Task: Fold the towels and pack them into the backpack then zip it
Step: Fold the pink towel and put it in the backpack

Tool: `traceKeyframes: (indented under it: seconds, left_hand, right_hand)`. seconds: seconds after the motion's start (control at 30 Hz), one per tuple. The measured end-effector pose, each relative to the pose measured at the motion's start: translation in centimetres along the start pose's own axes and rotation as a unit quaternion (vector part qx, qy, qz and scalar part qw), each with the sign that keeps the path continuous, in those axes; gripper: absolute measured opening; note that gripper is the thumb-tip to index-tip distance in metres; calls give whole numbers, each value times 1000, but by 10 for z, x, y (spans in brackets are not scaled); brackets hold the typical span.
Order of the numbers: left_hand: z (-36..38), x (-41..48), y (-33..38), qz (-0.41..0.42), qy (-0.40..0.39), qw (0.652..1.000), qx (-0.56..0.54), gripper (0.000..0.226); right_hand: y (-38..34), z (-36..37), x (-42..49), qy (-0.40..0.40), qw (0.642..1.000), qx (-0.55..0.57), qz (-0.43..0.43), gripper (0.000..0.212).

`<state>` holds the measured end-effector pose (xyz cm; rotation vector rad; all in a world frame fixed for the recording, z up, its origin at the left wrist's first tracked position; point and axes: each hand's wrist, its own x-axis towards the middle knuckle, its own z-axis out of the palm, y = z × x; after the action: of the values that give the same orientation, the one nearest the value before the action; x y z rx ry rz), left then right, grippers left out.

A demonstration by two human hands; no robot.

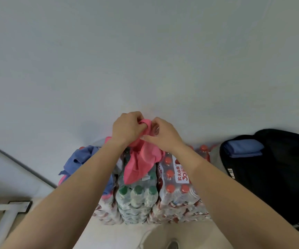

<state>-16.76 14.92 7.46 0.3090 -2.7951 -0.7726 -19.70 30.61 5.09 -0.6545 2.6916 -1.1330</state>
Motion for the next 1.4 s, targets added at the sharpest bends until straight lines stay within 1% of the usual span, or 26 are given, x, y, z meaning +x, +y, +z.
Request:
traceKeyframes:
  seconds: [0.1, 0.13, 0.17, 0.27, 0.37, 0.43, 0.53, 0.6, 0.7, 0.73, 0.8, 0.9, 1.0, 1.17, 1.3, 1.4]
  left_hand:
    - [-1, 2, -7, 8, -9, 1000, 5, 14]
    - [-2, 3, -11, 11, -14, 1000, 7, 15]
    - [-2, 3, -14, 14, -21, 1000, 12, 16]
    - [-4, 4, -25, 28, -48, 998, 25, 21]
    - [-6, 5, -32, 46, -50, 997, 25, 21]
    - [-8, 9, -33, 58, -45, 997, 16, 21]
    - [-11, 17, -38, 68, -46, 997, -6, 24]
    - [-12, 20, -42, 73, -50, 996, -17, 20]
    - [-17, 25, -41, 81, -50, 995, -26, 13]
    - [-21, 28, -38, 90, -40, 995, -28, 11]
    - [-31, 37, -31, 110, 8, 993, -31, 11]
    - [-42, 51, -25, 93, 74, 992, -34, 12]
    - [-39, 49, -26, 90, 83, 992, 2, 15]
    - [-29, 36, -32, 75, 86, 993, 29, 19]
    - [-34, 26, -32, 93, 100, 991, 5, 15]
    - [-46, 22, -33, 93, 128, 987, -10, 15]
  right_hand:
    - [5, 2, 4, 30, 1000, -1, -1, 11]
    - [7, 0, 6, 39, 999, 3, -1, 4]
    - [9, -4, 7, 49, 999, 8, -1, 2]
    - [13, -25, 18, 78, 997, 16, -2, 11]
    - [16, -49, 31, 104, 994, -30, -32, 15]
    - [20, -61, 36, 119, 991, -56, -38, 17]
    - [40, -65, 37, 109, 990, -93, -4, 21]
    - [57, -65, 33, 102, 987, -121, 26, 23]
    - [64, -76, 35, 124, 986, -107, 32, 21]
    - [61, -83, 39, 132, 985, -107, 26, 21]
    - [51, -97, 48, 134, 982, -130, 17, 20]
    - [37, -109, 49, 146, 972, -183, 12, 20]
    - [37, -104, 37, 154, 970, -190, 12, 21]
    - [58, -91, 14, 103, 966, -234, 46, 18]
    - [71, -89, -1, 97, 967, -219, 82, 14]
    - [79, -88, -12, 99, 966, -216, 104, 11]
